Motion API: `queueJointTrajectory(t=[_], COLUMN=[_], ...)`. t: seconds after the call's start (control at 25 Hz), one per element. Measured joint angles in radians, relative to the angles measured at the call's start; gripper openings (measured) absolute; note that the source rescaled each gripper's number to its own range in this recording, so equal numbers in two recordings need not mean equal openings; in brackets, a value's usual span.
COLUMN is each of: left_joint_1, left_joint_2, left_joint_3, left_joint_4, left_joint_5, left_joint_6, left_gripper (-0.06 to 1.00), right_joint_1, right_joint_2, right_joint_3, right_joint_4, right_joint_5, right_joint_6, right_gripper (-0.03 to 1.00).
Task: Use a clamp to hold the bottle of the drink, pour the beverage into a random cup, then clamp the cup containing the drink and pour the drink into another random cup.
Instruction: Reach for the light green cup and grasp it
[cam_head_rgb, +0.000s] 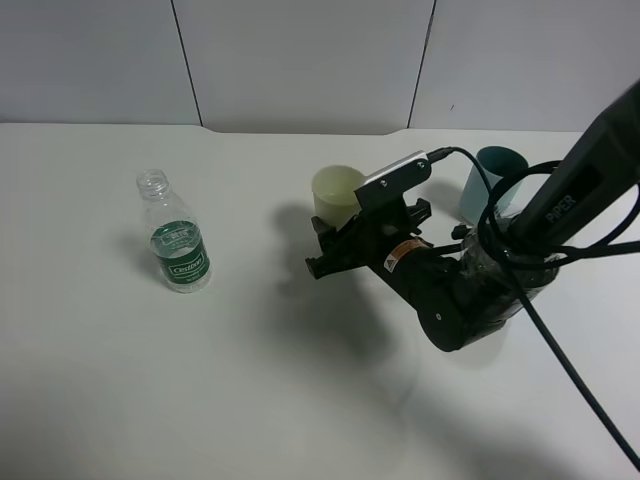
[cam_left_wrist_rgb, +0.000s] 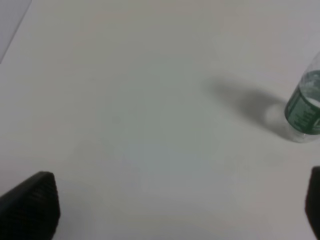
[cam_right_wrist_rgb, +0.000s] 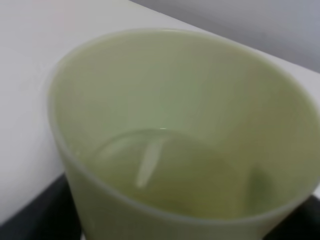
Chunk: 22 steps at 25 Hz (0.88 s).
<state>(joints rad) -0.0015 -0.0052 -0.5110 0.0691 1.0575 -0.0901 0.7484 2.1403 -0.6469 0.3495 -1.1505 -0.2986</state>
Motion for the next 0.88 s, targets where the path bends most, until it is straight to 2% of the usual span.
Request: queueJointTrajectory(t=[0.04,0.08,0.6,0.72,0.76,0.88], left_joint_1=[0.0,0.0,0.0,0.0,0.0,0.0], left_joint_2=[0.0,0.0,0.0,0.0,0.0,0.0], left_joint_3=[0.0,0.0,0.0,0.0,0.0,0.0], left_joint_4=[0.0,0.0,0.0,0.0,0.0,0.0], left_joint_5=[0.0,0.0,0.0,0.0,0.0,0.0], left_joint_6=[0.0,0.0,0.0,0.0,0.0,0.0], left_gripper=[1.0,1.0,1.0,1.0,1.0,1.0], right_joint_1=[0.0,0.0,0.0,0.0,0.0,0.0], right_joint_2=[0.0,0.0,-0.01,-0.053,-0.105,-0.148], right_joint_3=[0.0,0.0,0.0,0.001,0.002,0.002], right_joint_4=[0.002,0.003,0.011,0.029,0.055,0.073], right_joint_5=[0.0,0.0,0.018,0.099,0.172,0.217], right_joint_6=[0.008,0.017,0.031,0.025,0.015,0.004], right_gripper=[0.14,0.0,0.0,0.0,0.0,0.0])
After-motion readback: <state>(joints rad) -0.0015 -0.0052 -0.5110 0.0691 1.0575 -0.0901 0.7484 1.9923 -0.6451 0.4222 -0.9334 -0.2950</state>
